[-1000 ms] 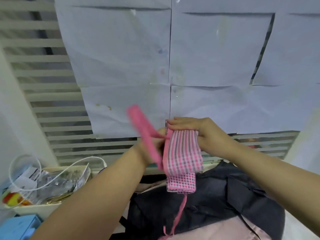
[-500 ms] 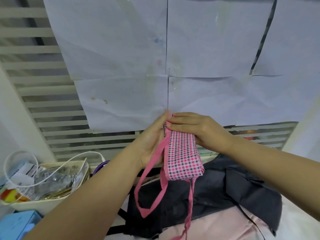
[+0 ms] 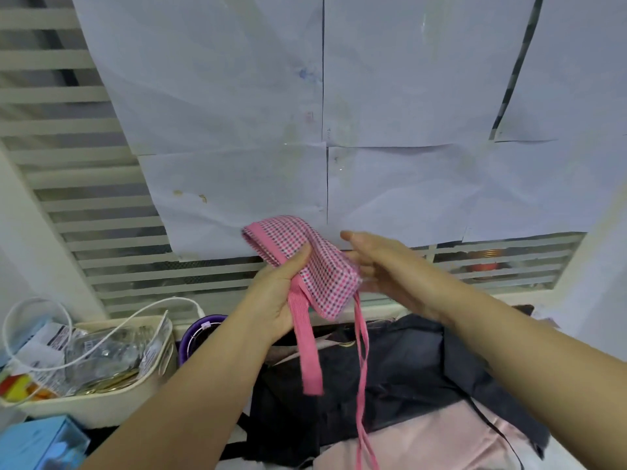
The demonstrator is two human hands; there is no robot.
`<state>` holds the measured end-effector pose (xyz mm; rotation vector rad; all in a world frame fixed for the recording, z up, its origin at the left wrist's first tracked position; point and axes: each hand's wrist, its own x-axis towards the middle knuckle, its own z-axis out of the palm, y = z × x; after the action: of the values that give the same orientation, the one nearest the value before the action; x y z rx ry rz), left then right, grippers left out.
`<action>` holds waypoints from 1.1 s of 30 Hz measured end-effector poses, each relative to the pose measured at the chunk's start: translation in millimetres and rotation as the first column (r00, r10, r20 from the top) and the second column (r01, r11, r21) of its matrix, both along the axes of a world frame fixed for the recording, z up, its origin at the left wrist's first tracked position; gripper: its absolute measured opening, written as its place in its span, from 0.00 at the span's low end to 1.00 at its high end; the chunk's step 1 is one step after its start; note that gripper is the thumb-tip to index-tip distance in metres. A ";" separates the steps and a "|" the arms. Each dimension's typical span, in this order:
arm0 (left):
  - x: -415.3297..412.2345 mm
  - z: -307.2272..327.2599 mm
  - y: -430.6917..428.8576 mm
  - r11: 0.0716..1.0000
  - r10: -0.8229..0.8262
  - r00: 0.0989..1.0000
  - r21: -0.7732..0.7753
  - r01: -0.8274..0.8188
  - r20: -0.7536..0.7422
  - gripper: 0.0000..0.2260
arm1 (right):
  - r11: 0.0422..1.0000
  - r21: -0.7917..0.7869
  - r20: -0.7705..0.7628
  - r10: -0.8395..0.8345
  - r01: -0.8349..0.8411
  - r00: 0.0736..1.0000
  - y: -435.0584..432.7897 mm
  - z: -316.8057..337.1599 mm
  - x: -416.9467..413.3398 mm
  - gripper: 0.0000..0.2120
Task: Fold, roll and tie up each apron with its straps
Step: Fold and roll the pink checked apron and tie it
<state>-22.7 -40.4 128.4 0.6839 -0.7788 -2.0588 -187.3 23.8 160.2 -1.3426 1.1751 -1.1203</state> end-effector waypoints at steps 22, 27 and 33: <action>18.5 23.4 33.9 0.976 0.167 0.921 -0.074 -0.205 -0.351 0.09 | 0.957 -0.155 0.361 -0.175 0.244 0.916 12.2 -12.4 24.7 0.24; 16.6 26.8 44.2 0.997 0.063 0.890 -0.001 -0.072 -0.451 0.17 | 0.985 -0.010 0.634 -0.128 0.173 0.763 15.3 -10.4 26.1 0.30; 20.8 23.4 45.9 0.986 0.167 0.865 0.084 -0.144 -0.474 0.15 | 0.988 -0.046 0.417 -0.118 0.150 0.901 22.6 -3.3 21.9 0.13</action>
<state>-1.9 5.5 151.8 0.2245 -0.3756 -1.9812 -165.4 46.4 156.9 -1.0201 0.9263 -1.4792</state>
